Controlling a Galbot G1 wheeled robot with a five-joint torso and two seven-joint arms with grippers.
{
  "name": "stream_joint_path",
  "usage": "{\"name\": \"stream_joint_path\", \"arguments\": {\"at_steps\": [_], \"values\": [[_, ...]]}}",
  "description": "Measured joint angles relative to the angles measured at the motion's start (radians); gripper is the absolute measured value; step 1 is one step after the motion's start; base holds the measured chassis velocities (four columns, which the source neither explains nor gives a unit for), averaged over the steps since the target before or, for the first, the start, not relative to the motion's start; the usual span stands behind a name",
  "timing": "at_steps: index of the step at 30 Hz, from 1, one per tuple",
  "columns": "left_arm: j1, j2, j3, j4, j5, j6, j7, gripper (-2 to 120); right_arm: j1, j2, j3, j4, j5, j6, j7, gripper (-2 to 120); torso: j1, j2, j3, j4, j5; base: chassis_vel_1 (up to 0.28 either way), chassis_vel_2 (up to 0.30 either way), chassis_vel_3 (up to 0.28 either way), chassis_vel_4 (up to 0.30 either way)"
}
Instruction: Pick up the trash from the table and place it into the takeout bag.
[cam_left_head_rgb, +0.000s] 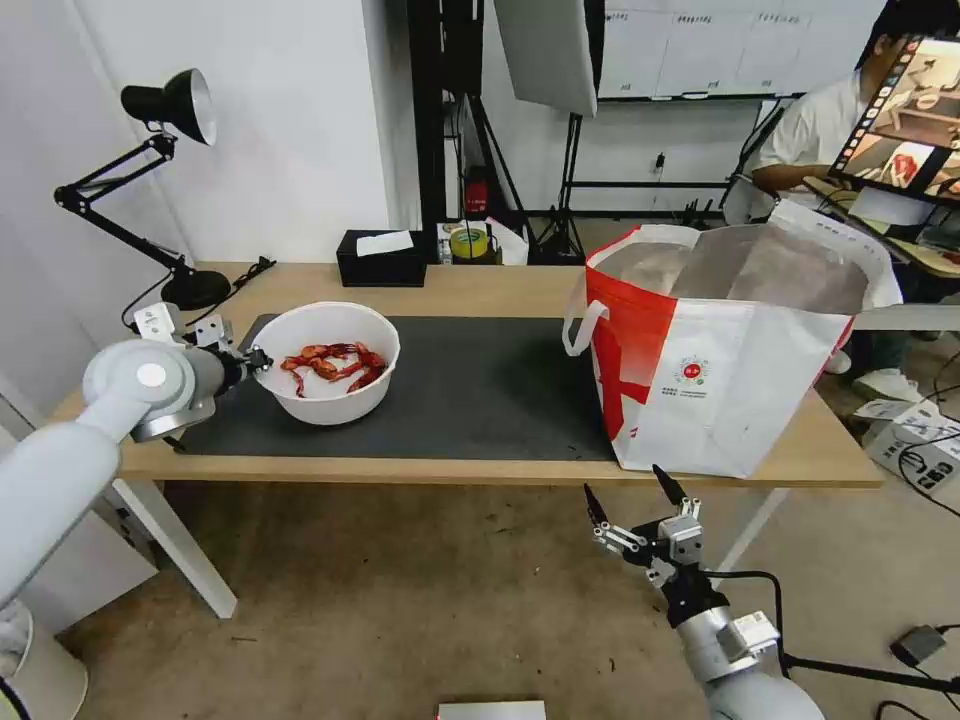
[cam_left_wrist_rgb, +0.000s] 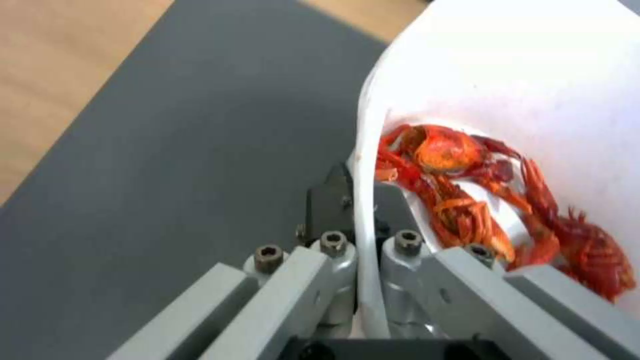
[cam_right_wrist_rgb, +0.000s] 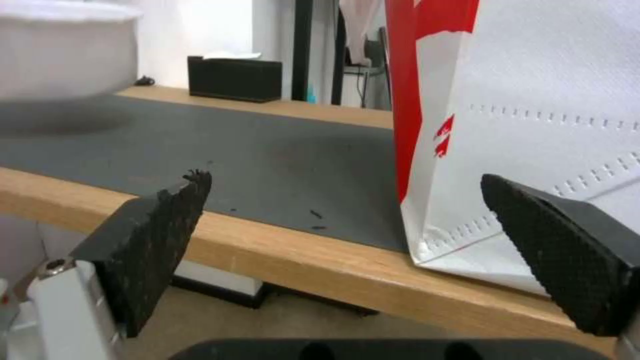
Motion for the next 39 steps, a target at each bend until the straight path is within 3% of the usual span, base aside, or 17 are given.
{"name": "stream_joint_path", "arguments": {"at_steps": [8,13,16,24,39], "values": [[-0.165,-0.057,0.049,-0.059,-0.084,-0.014,-0.041,0,0.0,0.0,0.0,0.0,0.0,0.0,0.0,100,0.0,0.0,0.0,-0.0002,0.0006,0.0,0.0,0.0,0.0],[-0.324,-0.126,0.155,-0.048,-0.148,-0.024,-0.09,0,0.0,0.0,0.0,0.0,0.0,0.0,0.0,100,0.0,0.0,0.0,-0.0003,0.0005,0.0,0.0,0.0,0.0],[-0.409,-0.185,0.234,-0.02,-0.161,-0.026,-0.109,0,0.0,0.0,0.0,0.0,0.0,0.0,0.0,100,0.0,0.0,0.0,-0.0002,0.0004,0.0,0.0,0.0,0.0],[-0.541,-0.308,0.348,0.051,-0.156,-0.03,-0.116,0,0.0,0.0,0.0,0.0,0.0,0.0,0.0,100,0.0,0.0,0.0,-0.0002,0.0003,0.0,0.0,0.0,0.0],[-0.719,-0.512,0.444,0.169,-0.154,-0.044,-0.123,0,0.0,0.0,0.0,0.0,0.0,0.0,0.0,100,0.0,0.0,0.0,-0.0002,0.0003,0.0,0.0,0.0,0.0]]}}
